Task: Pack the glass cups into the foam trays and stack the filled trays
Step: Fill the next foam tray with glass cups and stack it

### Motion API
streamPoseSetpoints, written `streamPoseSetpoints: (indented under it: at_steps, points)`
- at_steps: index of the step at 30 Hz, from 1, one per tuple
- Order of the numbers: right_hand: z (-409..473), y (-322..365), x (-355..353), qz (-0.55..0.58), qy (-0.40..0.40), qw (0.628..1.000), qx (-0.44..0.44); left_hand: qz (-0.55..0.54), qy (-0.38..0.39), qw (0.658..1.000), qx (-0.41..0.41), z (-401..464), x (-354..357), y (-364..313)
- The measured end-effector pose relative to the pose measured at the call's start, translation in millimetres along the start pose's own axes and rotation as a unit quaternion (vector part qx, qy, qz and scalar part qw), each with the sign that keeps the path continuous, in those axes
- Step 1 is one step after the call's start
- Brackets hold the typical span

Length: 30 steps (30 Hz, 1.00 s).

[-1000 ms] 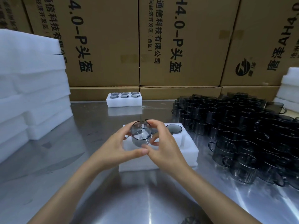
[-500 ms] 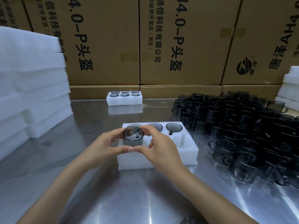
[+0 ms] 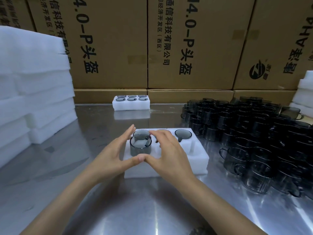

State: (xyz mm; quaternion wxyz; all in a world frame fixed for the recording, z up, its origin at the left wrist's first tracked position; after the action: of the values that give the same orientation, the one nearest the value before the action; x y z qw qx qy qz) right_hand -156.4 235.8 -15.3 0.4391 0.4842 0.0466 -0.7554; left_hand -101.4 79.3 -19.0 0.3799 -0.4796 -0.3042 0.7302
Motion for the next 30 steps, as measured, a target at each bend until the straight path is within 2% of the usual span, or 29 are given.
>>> streamPoseSetpoints:
  at_steps: [3,6,13,17,20,25,28,30]
  points:
    - [-2.1,6.5,-3.9,-0.027,-0.001,0.998,-0.063,0.091,-0.039,0.991,0.087,-9.0,-1.5,-16.0]
    - [-0.3,12.1,-0.5,-0.066,0.037,0.991,-0.11,0.184,0.003,0.972,0.148,-16.3,5.0,-23.1]
    - [-1.7,8.5,15.4,-0.169,0.099,0.974,-0.117,0.269,0.063,0.957,0.09,-19.3,14.7,-0.7]
    - [-2.2,7.6,17.8,-0.169,0.109,0.973,-0.109,0.285,0.059,0.952,0.091,-19.1,16.0,2.5]
    - [-2.3,7.1,18.3,-0.17,0.11,0.973,-0.109,0.254,0.041,0.962,0.092,-19.8,18.2,1.9]
    - [0.7,7.5,10.8,-0.128,0.074,0.985,-0.094,0.215,-0.017,0.97,0.113,-20.1,20.1,-1.8]
    - [9.1,-5.0,-9.5,-0.109,-0.012,0.993,-0.049,0.242,-0.06,0.952,0.176,-19.4,26.9,-11.8]
    - [16.3,-27.0,-25.2,-0.143,-0.066,0.987,0.009,0.268,-0.049,0.937,0.22,-17.8,39.6,-17.8]
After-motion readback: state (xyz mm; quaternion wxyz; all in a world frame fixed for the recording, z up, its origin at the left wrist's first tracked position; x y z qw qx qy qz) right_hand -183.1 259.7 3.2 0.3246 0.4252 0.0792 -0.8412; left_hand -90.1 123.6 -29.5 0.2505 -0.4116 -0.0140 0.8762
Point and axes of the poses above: each hand's wrist, its own z-axis towards the middle knuckle, its own x-axis out of the palm, y = z × x, the point moved 4 cm from there along z, towards the middle knuckle, and after that the axes turned 12 degrees about -z, right-handed, at the moved point
